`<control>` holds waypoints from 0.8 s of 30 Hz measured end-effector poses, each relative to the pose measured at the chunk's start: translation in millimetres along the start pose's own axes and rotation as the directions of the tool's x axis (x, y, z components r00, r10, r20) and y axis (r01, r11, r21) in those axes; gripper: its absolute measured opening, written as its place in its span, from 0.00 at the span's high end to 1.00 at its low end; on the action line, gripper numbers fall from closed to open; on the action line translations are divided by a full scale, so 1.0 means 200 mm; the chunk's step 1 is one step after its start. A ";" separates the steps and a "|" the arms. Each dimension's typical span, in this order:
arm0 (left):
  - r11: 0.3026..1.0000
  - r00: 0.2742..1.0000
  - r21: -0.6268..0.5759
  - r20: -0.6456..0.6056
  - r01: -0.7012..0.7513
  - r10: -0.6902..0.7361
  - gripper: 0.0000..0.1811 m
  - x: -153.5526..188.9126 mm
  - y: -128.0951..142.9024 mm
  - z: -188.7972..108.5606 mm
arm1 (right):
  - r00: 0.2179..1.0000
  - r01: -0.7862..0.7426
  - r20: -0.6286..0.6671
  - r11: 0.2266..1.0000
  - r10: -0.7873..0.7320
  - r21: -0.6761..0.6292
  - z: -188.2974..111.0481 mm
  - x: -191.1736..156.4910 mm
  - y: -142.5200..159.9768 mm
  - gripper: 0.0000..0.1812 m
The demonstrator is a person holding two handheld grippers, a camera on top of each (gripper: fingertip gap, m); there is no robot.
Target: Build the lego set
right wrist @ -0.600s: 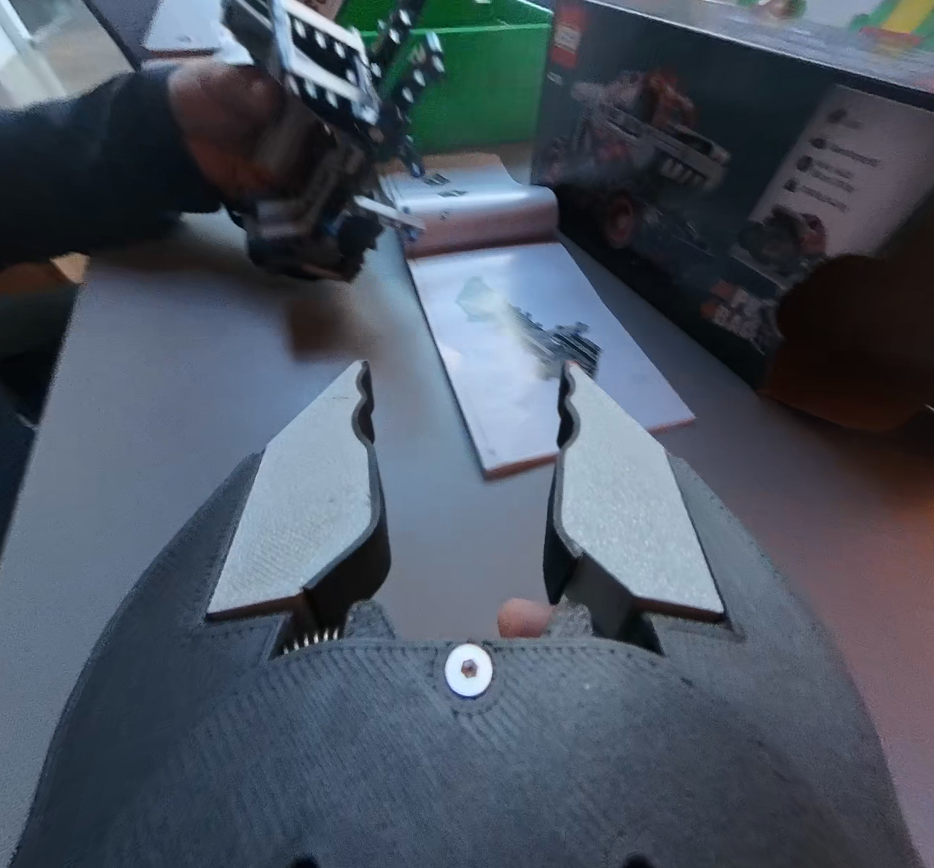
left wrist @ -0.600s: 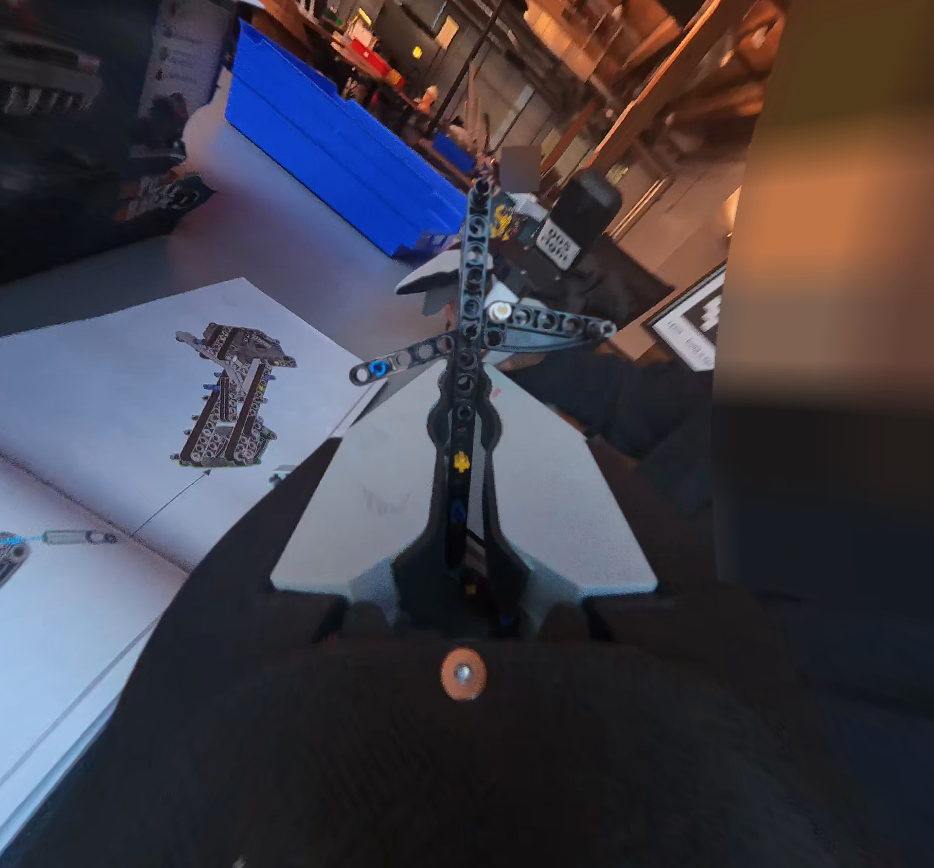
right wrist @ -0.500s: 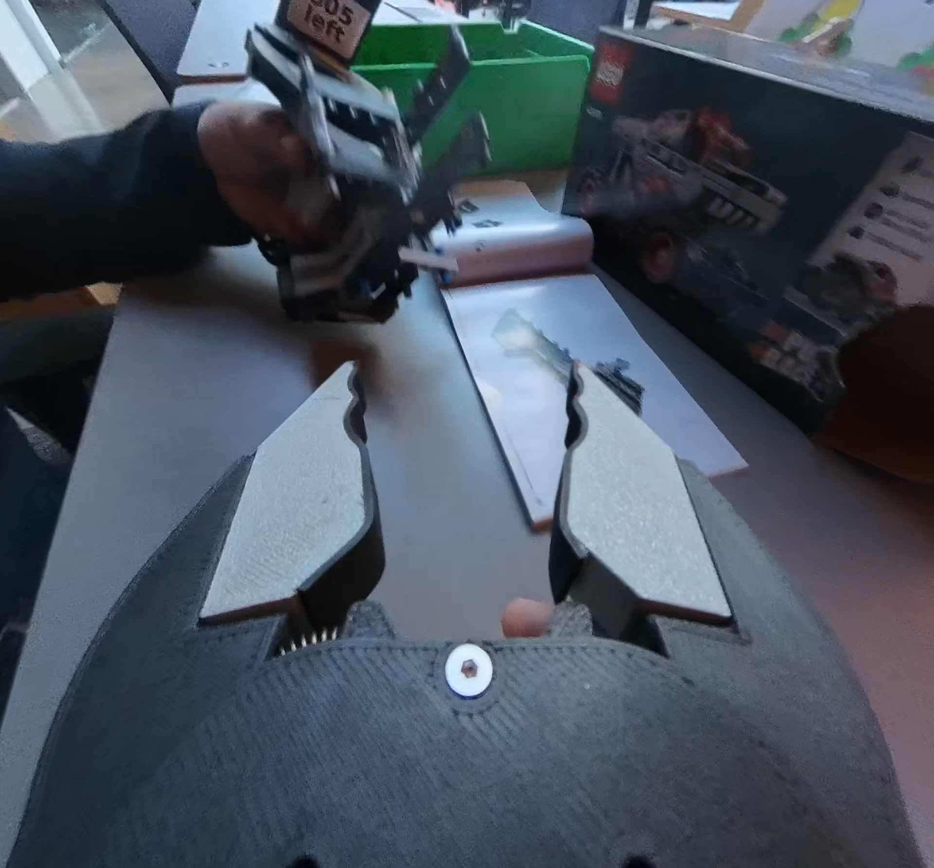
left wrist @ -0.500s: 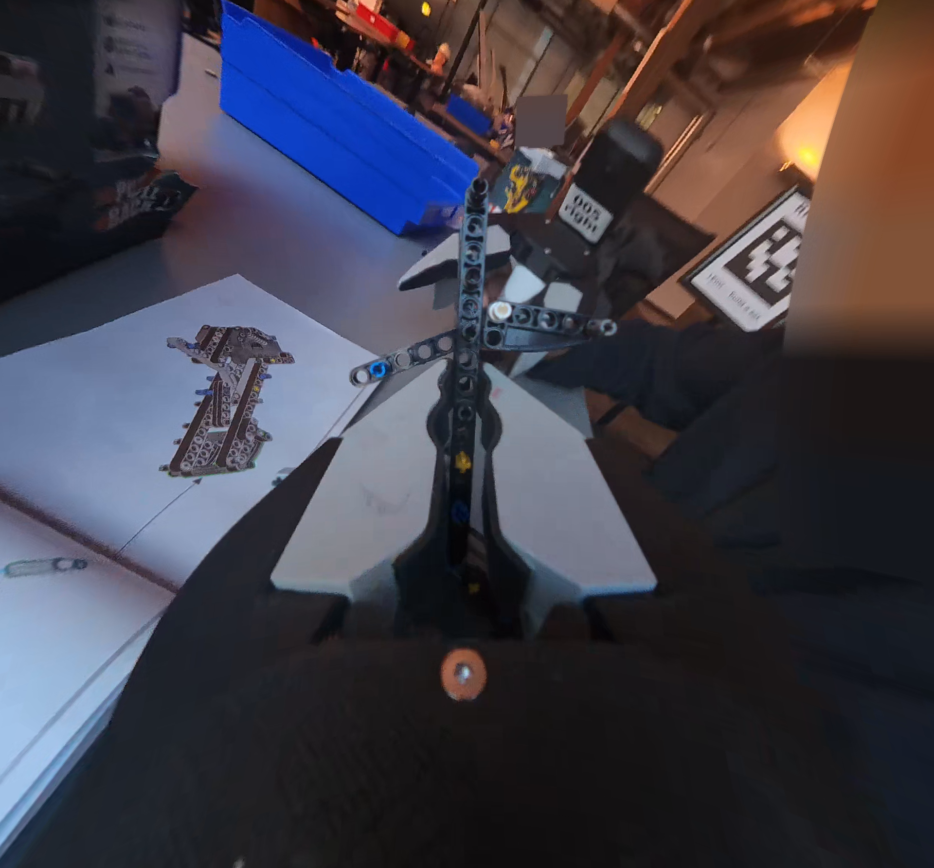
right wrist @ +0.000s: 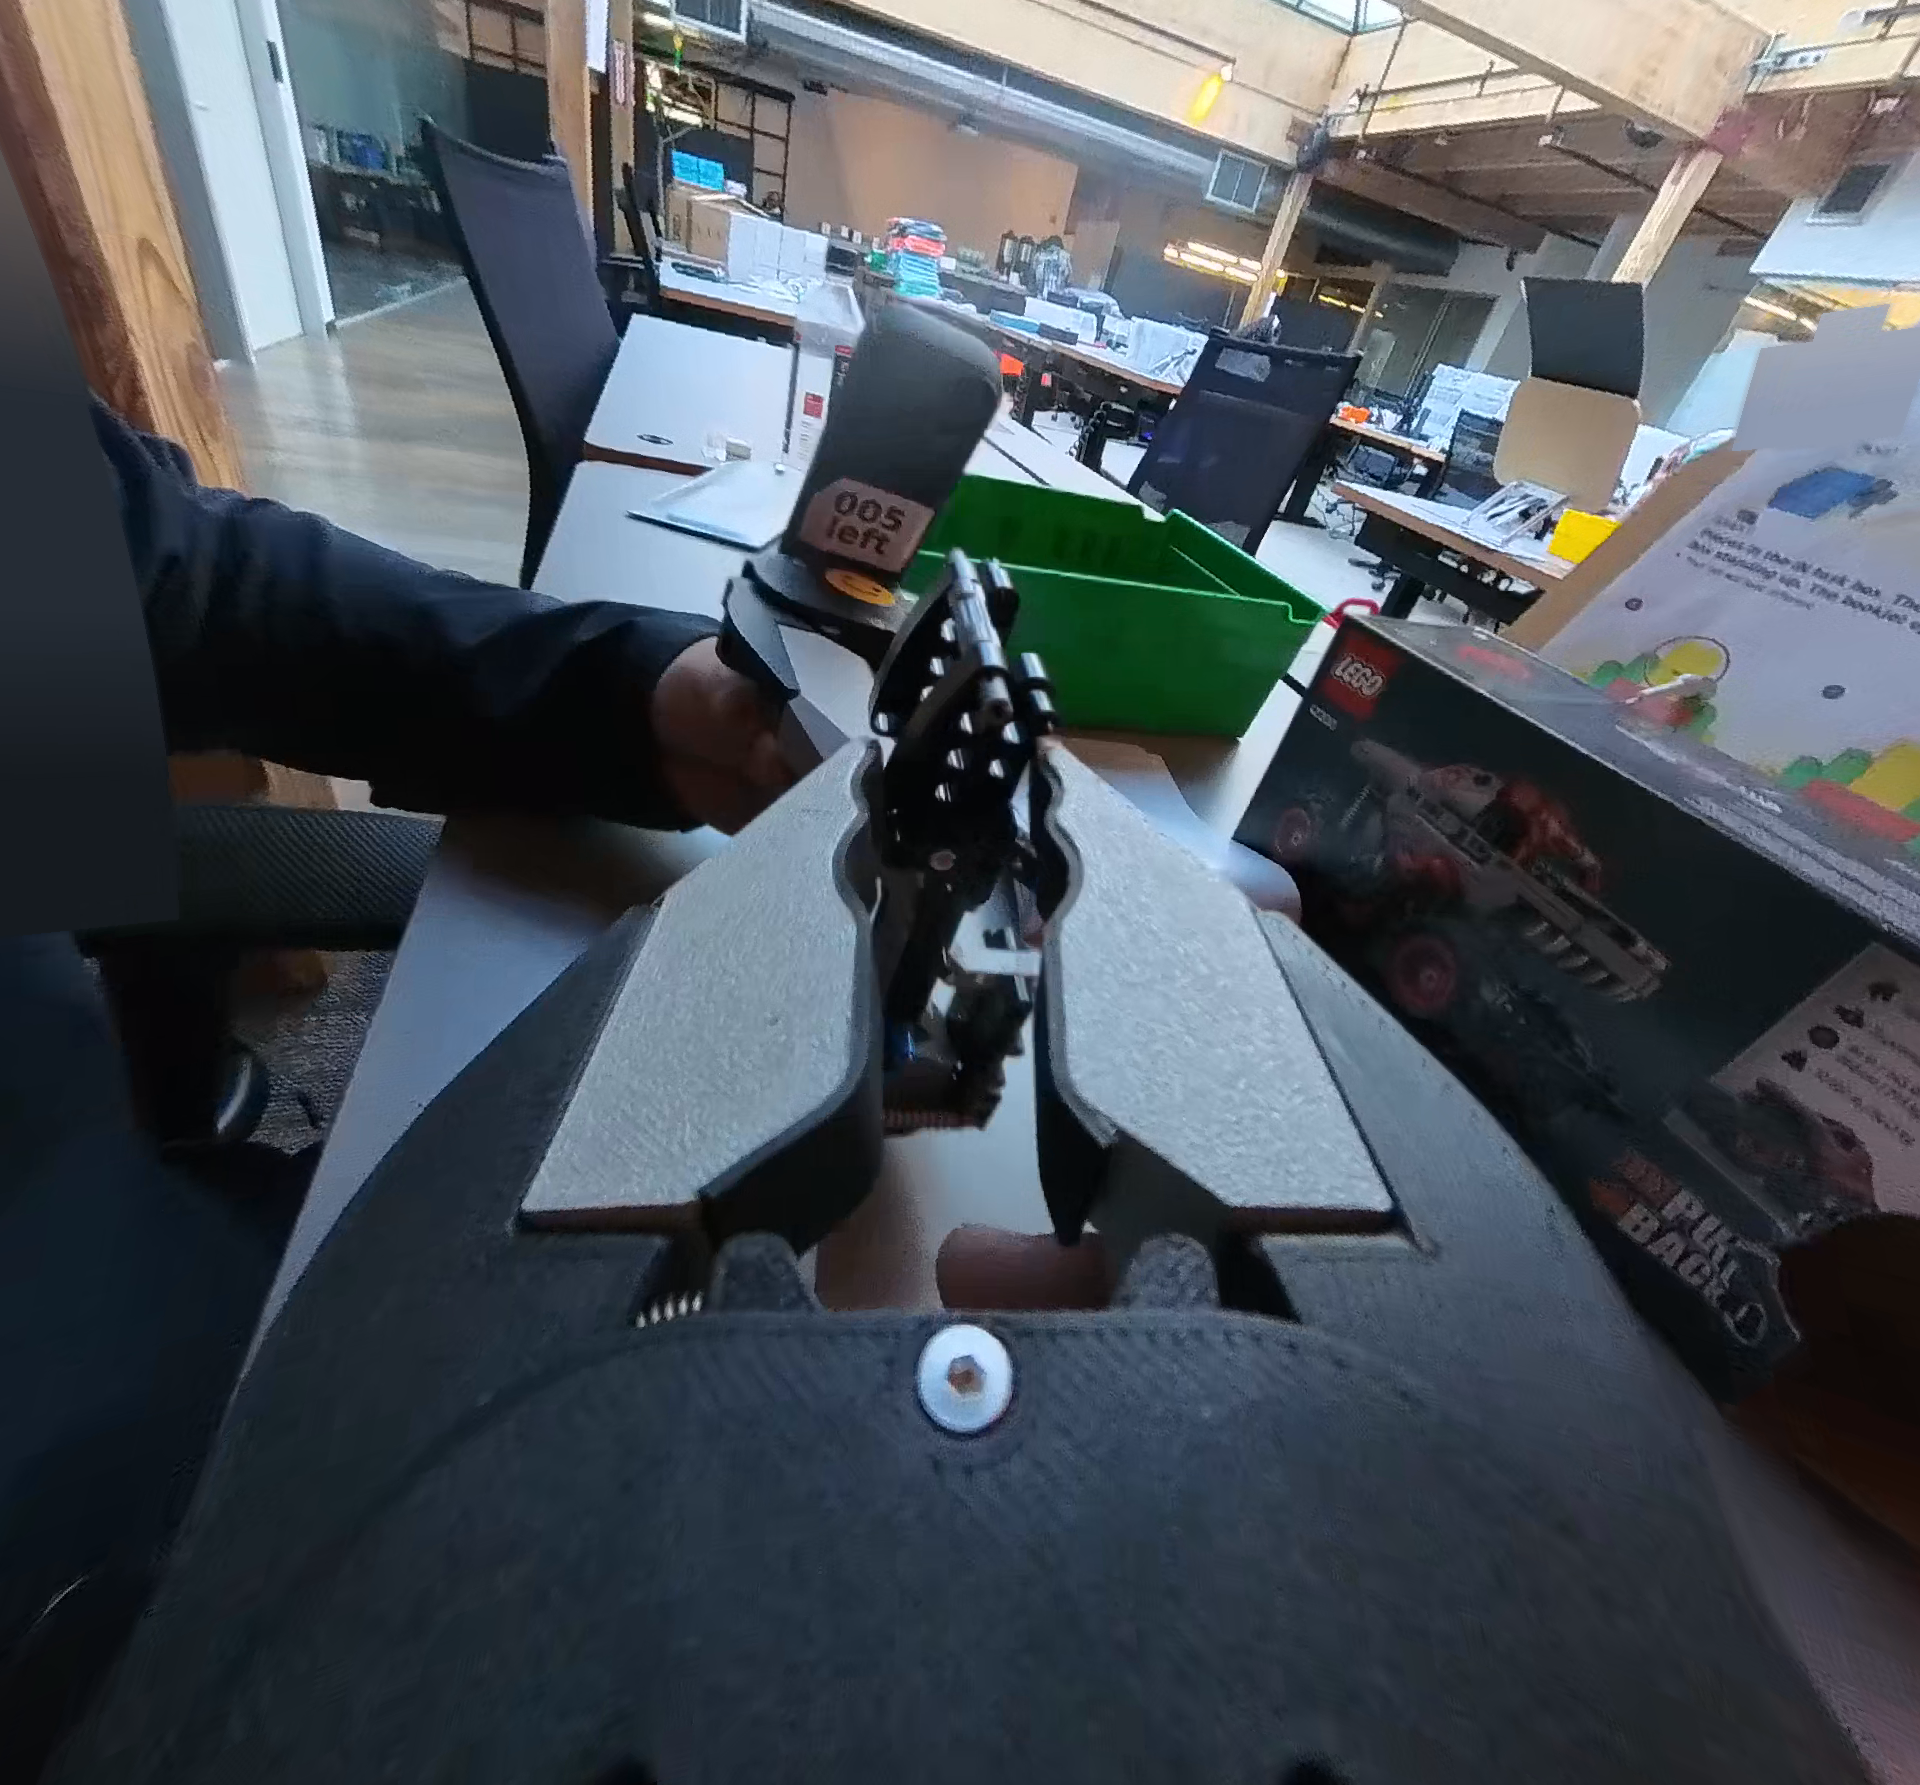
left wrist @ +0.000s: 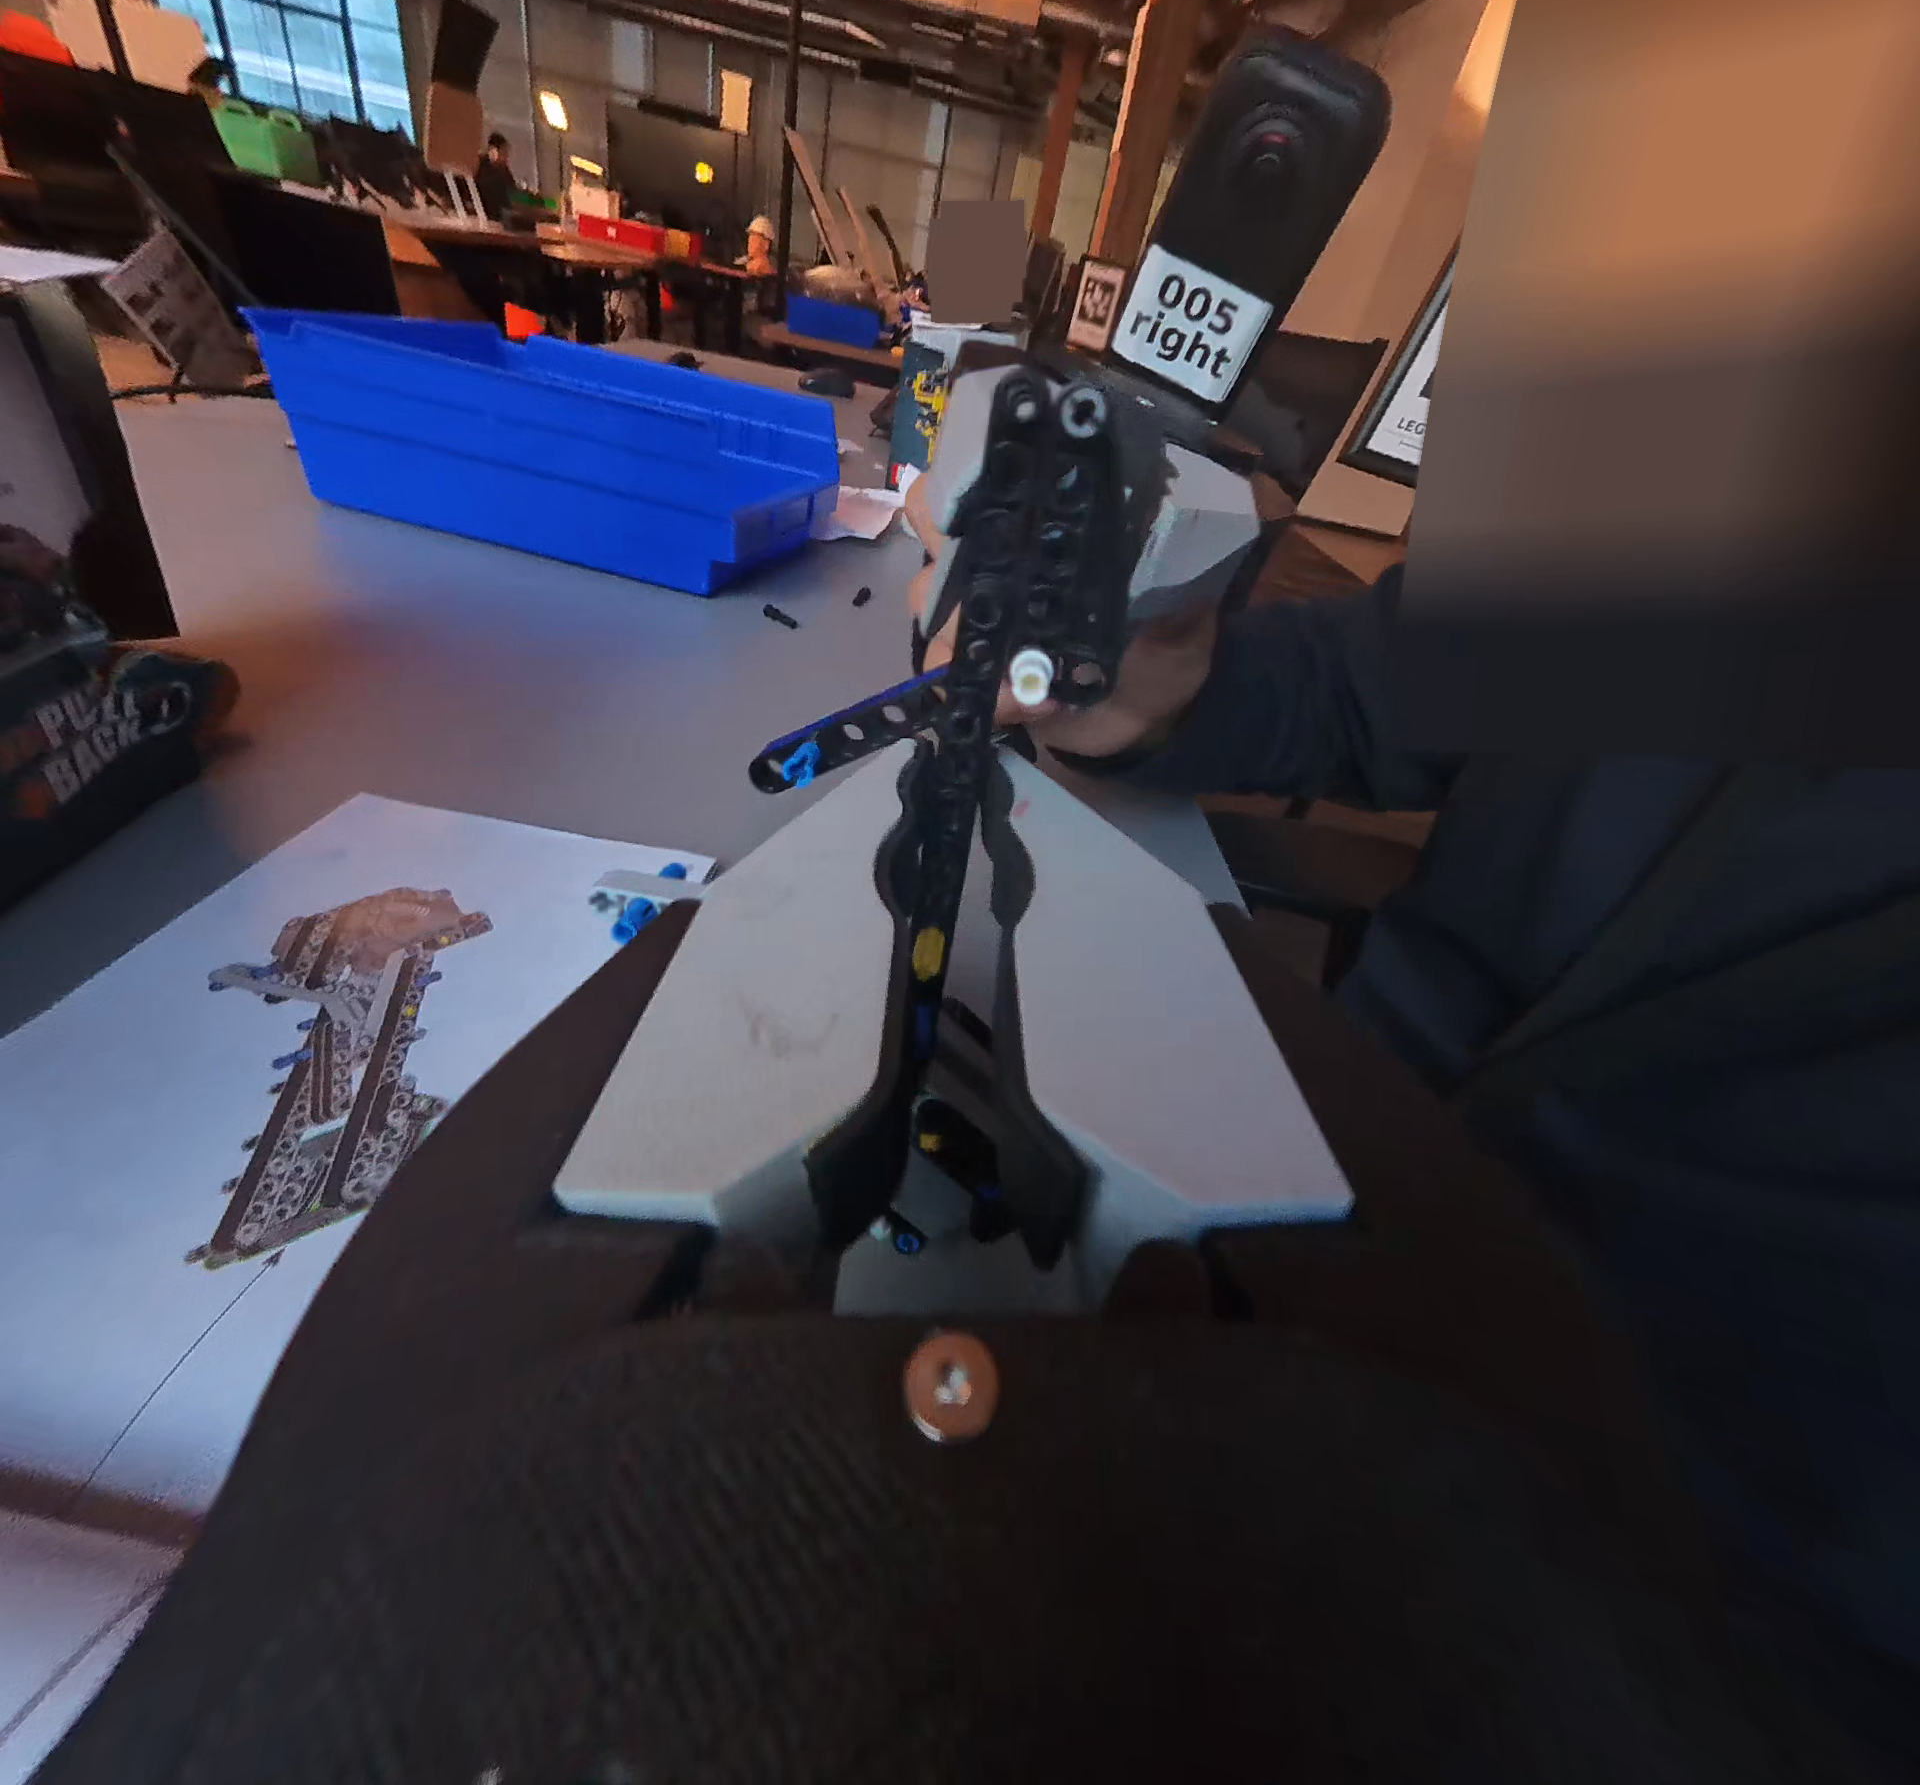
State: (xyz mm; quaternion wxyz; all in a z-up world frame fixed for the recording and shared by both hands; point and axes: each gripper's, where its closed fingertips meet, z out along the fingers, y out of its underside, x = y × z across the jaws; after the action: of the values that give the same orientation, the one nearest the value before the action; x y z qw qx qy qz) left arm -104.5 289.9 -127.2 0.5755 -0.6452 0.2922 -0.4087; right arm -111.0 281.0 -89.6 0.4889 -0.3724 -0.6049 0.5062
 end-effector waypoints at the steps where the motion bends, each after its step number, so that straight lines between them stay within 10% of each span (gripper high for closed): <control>1: 1.000 1.000 0.007 -0.006 0.001 -0.001 0.97 0.01 0.00 0.01 | 1.000 0.010 0.005 1.000 -0.010 -0.001 0.00 -0.01 -0.01 0.87; 9: 0.985 0.997 -0.153 0.039 0.078 -0.073 0.74 0.00 0.09 -0.01 | 0.937 0.347 0.018 0.921 -0.350 -0.178 -0.01 -0.12 0.01 0.88; 14: 0.971 0.979 -0.218 0.155 -0.094 0.129 0.71 0.04 0.02 -0.23 | 0.854 0.513 0.082 0.803 -0.514 -0.305 -0.04 -0.20 0.12 0.88; 24: 0.813 0.873 -0.425 0.097 -0.398 0.478 0.97 0.24 0.18 -0.18 | 0.823 0.559 0.189 0.707 -0.535 -0.433 0.09 -0.31 0.24 0.89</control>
State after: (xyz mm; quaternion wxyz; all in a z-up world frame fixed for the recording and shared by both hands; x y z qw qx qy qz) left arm -109.5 225.2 -153.5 0.5396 -0.6993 0.4502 -0.1308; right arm -116.0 227.6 -150.7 0.4965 -0.2706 -0.8037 0.1854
